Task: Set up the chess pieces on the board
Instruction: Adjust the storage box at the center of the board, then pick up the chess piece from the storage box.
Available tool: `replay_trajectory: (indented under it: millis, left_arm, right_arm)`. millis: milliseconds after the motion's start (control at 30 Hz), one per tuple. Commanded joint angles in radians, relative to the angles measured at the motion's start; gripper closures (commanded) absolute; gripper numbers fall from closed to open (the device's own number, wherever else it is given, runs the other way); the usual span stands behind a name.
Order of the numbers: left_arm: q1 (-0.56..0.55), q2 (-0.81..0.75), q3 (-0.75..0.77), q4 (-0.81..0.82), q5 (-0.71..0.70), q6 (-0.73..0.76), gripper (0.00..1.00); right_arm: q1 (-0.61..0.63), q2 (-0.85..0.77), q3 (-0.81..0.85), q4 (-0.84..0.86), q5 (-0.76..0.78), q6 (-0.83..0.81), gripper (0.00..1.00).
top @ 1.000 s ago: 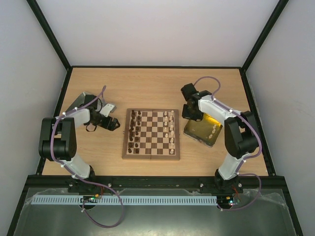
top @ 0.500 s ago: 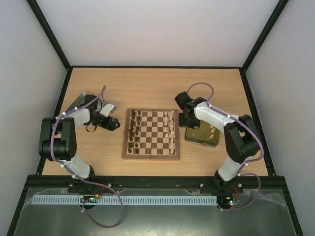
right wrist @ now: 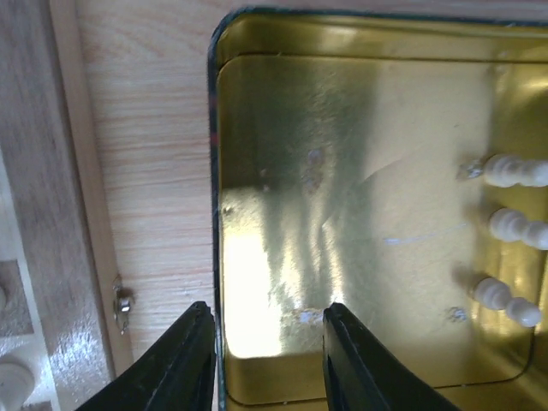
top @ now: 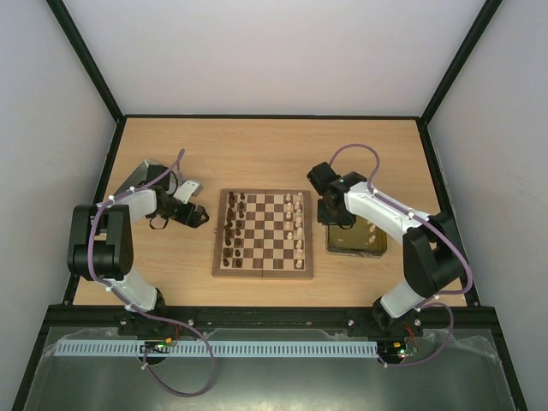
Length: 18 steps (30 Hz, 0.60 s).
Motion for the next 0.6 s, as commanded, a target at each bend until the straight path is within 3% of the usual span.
replay_trajectory:
  millis: [0, 300, 567]
  left_arm:
    - [0.000, 0.004, -0.018, -0.045, -0.001, 0.000, 0.13]
    - [0.000, 0.011, -0.015, -0.041, 0.006, 0.003, 0.13]
    - [0.001, 0.011, -0.016, -0.041, 0.005, 0.005, 0.13]
  right_arm:
    - [-0.018, -0.014, 0.032, -0.038, 0.118, 0.046, 0.66]
    - [-0.256, -0.070, -0.076, 0.057, 0.099, 0.059, 0.67]
    - [-0.353, -0.034, -0.122, 0.163, 0.009, 0.096, 0.68]
